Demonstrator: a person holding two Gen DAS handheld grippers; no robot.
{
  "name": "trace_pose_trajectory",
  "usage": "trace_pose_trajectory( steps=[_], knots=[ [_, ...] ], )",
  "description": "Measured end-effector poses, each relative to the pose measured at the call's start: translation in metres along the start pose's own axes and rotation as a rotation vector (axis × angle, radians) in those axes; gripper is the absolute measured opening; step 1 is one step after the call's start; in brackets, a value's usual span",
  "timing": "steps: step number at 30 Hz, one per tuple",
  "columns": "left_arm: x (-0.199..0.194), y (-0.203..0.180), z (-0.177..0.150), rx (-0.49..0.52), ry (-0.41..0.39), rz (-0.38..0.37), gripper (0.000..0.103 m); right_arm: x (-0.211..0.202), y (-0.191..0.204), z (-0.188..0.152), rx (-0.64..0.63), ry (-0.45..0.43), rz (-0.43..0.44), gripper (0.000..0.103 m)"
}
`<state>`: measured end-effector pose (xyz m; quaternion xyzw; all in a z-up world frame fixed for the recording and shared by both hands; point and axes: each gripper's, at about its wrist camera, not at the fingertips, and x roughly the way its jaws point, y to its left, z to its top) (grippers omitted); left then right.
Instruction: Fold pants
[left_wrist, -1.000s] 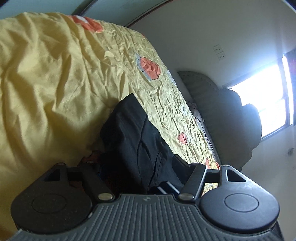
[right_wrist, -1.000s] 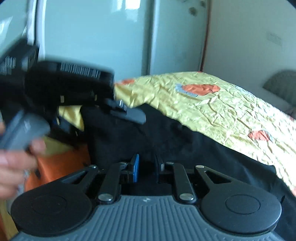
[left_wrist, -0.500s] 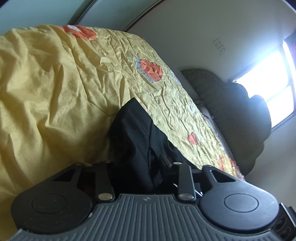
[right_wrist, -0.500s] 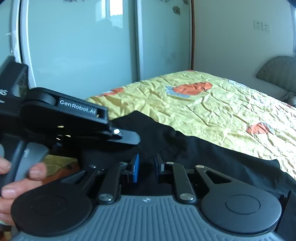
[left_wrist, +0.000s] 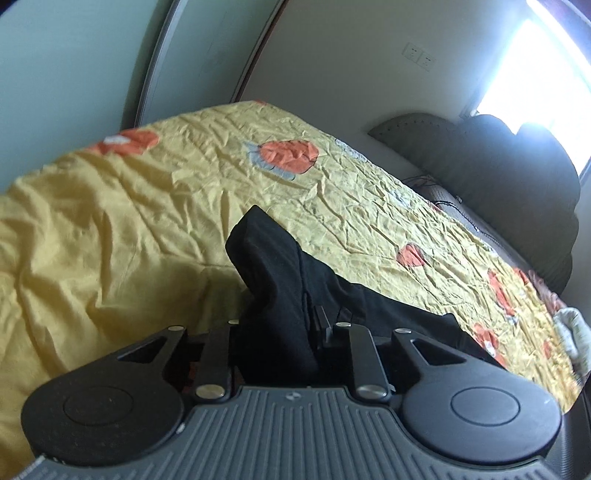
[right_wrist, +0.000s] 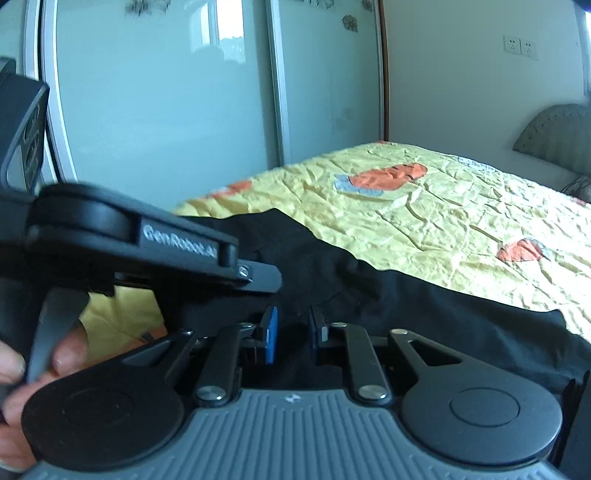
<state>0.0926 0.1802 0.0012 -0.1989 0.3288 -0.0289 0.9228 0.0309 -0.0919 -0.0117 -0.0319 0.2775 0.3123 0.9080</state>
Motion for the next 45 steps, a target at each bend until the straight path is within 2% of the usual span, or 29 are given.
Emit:
trace_pose_trajectory(
  steps=[4,12,23,32,45],
  knots=[
    [-0.007,-0.013,0.000,0.032,-0.029,-0.013,0.022,-0.004,-0.007,0.005,0.044,-0.020,0.019,0.017],
    [-0.011,-0.035,-0.001,0.088,-0.046,0.013,0.021,-0.013,-0.012,0.005,0.080,-0.055,0.035,0.017],
    [-0.022,-0.074,-0.004,0.179,-0.092,0.010,0.021,-0.042,-0.030,0.006,0.172,-0.115,0.038,0.017],
    [-0.031,-0.124,-0.013,0.263,-0.122,-0.041,0.021,-0.083,-0.053,0.000,0.252,-0.198,0.007,0.017],
    [-0.031,-0.211,-0.046,0.414,-0.153,-0.125,0.023,-0.147,-0.099,-0.024,0.359,-0.305,-0.074,0.017]
  ],
)
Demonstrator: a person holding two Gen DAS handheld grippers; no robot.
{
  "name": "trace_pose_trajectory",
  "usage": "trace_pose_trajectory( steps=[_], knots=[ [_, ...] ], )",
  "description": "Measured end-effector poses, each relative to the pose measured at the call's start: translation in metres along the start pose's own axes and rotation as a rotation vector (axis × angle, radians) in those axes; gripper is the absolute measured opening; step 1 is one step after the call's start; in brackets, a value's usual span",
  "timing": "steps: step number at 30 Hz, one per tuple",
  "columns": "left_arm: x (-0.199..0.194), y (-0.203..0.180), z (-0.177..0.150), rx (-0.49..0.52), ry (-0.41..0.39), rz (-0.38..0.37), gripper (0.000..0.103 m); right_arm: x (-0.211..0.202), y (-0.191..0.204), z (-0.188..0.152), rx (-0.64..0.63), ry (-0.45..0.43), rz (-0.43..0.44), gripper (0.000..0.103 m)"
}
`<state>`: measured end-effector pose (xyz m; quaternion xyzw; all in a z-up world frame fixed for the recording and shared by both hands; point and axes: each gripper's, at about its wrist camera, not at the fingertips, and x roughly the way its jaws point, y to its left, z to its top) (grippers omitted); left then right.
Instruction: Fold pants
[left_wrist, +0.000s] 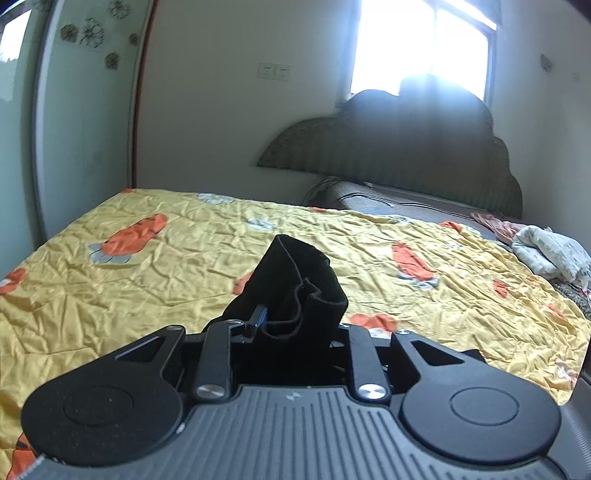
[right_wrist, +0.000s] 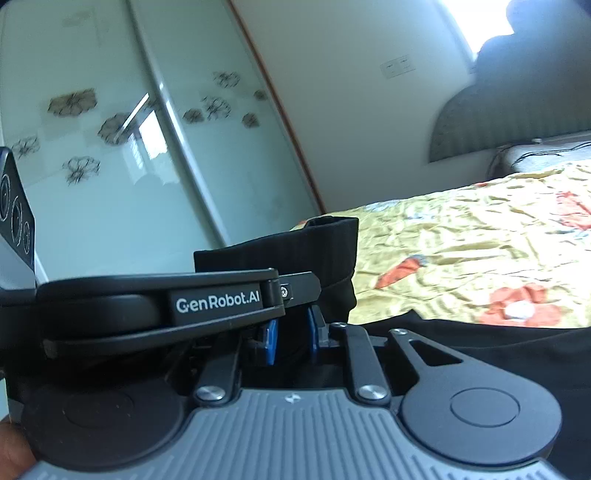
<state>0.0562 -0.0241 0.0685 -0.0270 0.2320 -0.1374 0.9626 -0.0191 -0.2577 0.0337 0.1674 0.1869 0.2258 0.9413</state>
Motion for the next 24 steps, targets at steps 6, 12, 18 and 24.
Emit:
trace_pose_trajectory(
  steps=[6,12,18,24],
  knots=[
    [0.005,-0.043,0.000,0.060,-0.010,-0.061,0.026,-0.033,-0.026,0.002,0.026,-0.058,-0.054,0.017],
    [0.011,-0.086,-0.005,0.126,-0.020,-0.116,0.029,-0.061,-0.051,0.001,0.066,-0.110,-0.108,0.017],
    [0.022,-0.123,-0.014,0.163,-0.010,-0.175,0.030,-0.087,-0.083,-0.004,0.107,-0.140,-0.162,0.017],
    [0.035,-0.157,-0.028,0.191,0.016,-0.228,0.034,-0.103,-0.110,-0.012,0.153,-0.149,-0.212,0.017]
  ],
)
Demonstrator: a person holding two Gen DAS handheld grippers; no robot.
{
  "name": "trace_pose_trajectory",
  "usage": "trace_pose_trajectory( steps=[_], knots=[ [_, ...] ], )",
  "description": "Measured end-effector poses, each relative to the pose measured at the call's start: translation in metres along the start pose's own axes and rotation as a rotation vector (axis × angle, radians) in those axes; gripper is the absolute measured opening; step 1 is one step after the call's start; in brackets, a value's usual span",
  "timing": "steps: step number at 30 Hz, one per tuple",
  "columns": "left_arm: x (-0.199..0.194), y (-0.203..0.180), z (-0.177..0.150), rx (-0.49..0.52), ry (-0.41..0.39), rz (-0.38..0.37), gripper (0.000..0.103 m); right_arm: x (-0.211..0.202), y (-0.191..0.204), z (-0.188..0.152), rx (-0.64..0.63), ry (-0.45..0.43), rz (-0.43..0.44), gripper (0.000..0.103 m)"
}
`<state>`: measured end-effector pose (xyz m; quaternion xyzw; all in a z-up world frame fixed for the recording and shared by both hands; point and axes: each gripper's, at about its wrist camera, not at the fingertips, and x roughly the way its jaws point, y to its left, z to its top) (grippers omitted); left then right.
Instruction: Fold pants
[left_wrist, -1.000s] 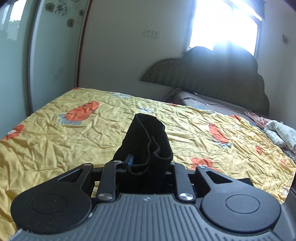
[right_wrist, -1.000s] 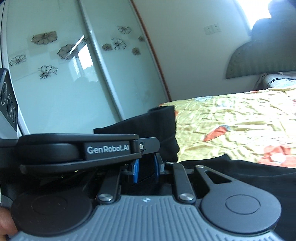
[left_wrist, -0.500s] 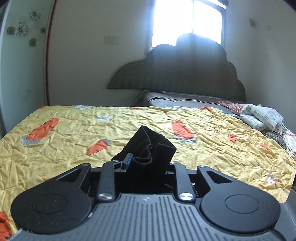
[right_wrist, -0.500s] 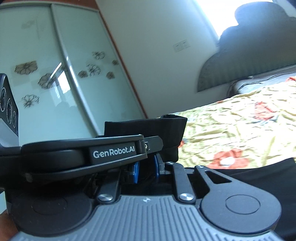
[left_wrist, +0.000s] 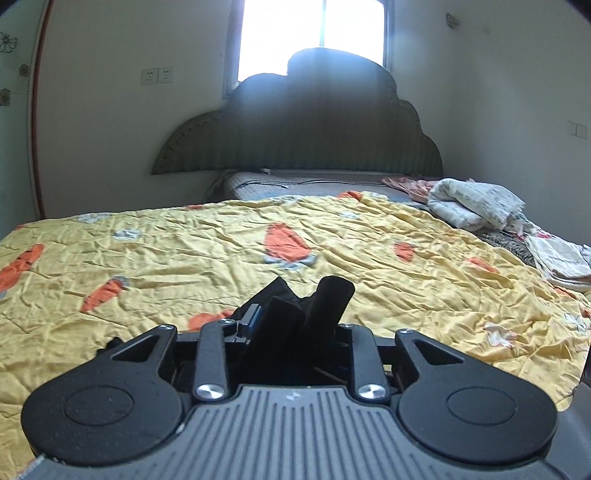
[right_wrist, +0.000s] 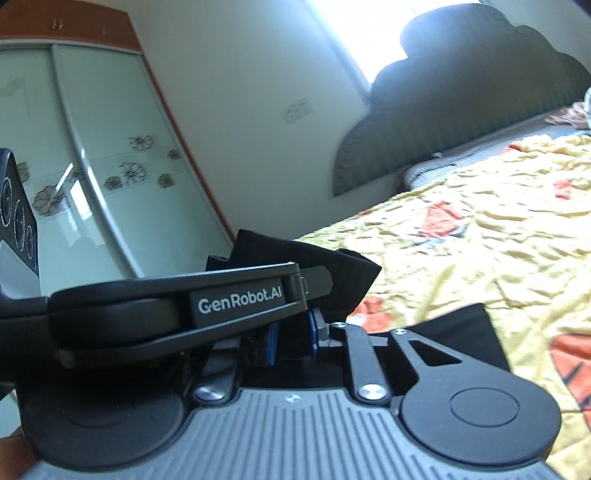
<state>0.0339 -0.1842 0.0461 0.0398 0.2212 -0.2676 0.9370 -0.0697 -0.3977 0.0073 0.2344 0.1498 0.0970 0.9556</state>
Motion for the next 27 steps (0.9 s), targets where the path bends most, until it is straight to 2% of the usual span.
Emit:
trace_pose_trajectory(
  steps=[12,22,25,27],
  knots=[
    [0.027,-0.042,-0.018,0.065,0.052,-0.075,0.034,-0.022,-0.045,-0.012,0.045,0.000,-0.088,0.017],
    [0.042,-0.053,-0.029,0.079,0.077,-0.133,0.034,-0.028,-0.062,-0.021,0.075,0.020,-0.134,0.017],
    [0.049,-0.054,-0.033,0.083,0.106,-0.162,0.037,-0.027,-0.067,-0.022,0.086,0.045,-0.148,0.017],
    [0.055,-0.054,-0.037,0.066,0.143,-0.200,0.044,-0.026,-0.075,-0.024,0.121,0.078,-0.152,0.017]
  ],
)
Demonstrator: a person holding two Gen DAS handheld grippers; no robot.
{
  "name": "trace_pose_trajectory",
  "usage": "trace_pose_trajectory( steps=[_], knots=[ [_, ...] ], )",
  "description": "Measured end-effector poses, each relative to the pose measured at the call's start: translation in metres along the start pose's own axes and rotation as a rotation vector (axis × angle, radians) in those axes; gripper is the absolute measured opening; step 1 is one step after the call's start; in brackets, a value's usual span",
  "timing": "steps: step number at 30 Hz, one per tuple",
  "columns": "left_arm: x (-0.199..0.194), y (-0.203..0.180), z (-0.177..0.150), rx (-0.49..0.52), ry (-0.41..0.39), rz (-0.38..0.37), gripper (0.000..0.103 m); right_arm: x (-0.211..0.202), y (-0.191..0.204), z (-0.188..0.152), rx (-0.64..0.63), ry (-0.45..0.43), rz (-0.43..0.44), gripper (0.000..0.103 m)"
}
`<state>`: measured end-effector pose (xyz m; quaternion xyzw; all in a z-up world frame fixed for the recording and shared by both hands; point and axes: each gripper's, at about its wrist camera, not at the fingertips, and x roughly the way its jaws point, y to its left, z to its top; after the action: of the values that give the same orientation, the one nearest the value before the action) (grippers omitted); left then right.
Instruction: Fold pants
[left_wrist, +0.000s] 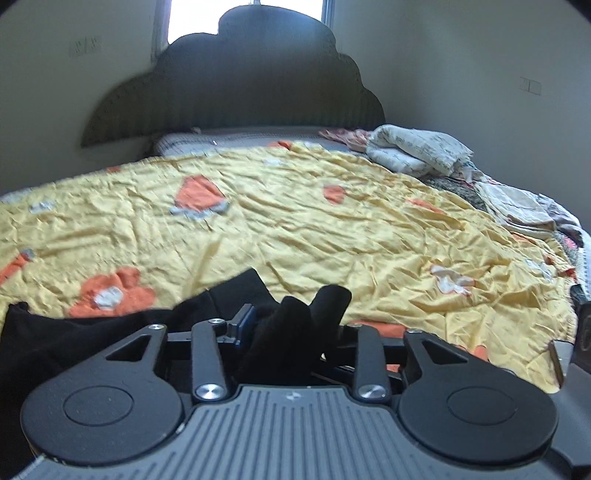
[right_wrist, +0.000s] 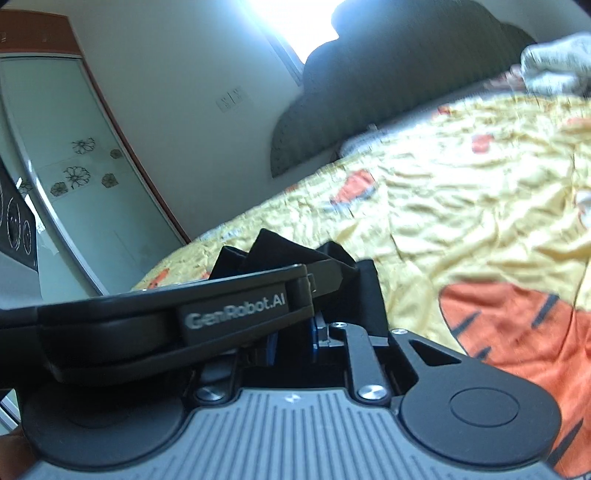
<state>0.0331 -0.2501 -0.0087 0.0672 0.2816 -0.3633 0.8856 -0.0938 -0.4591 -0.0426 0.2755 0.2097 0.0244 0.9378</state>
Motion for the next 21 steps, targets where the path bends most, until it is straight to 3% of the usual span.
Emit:
trace_pose_trajectory(
  steps=[4,7,12,14,16,21],
  knots=[
    [0.007,0.003,-0.004,-0.048,0.065,-0.097,0.052,0.000,-0.014,-0.005,0.033,0.079,-0.025,0.018],
    [0.000,0.008,-0.002,-0.071,0.071,-0.153,0.061,-0.012,-0.020,-0.005,0.004,0.085,-0.052,0.018],
    [-0.027,0.037,0.006,-0.119,0.044,-0.143,0.071,-0.039,-0.028,0.017,-0.017,-0.024,-0.169,0.042],
    [-0.039,0.055,0.009,-0.150,0.030,-0.118,0.074,-0.039,-0.030,0.031,0.000,-0.056,-0.135,0.048],
    [-0.046,0.075,0.009,-0.172,0.023,-0.077,0.074,-0.026,-0.027,0.046,-0.007,-0.037,-0.048,0.059],
    [-0.055,0.128,0.007,-0.224,0.024,0.073,0.074,0.039,-0.024,0.066,0.009,0.144,0.105,0.062]
  ],
)
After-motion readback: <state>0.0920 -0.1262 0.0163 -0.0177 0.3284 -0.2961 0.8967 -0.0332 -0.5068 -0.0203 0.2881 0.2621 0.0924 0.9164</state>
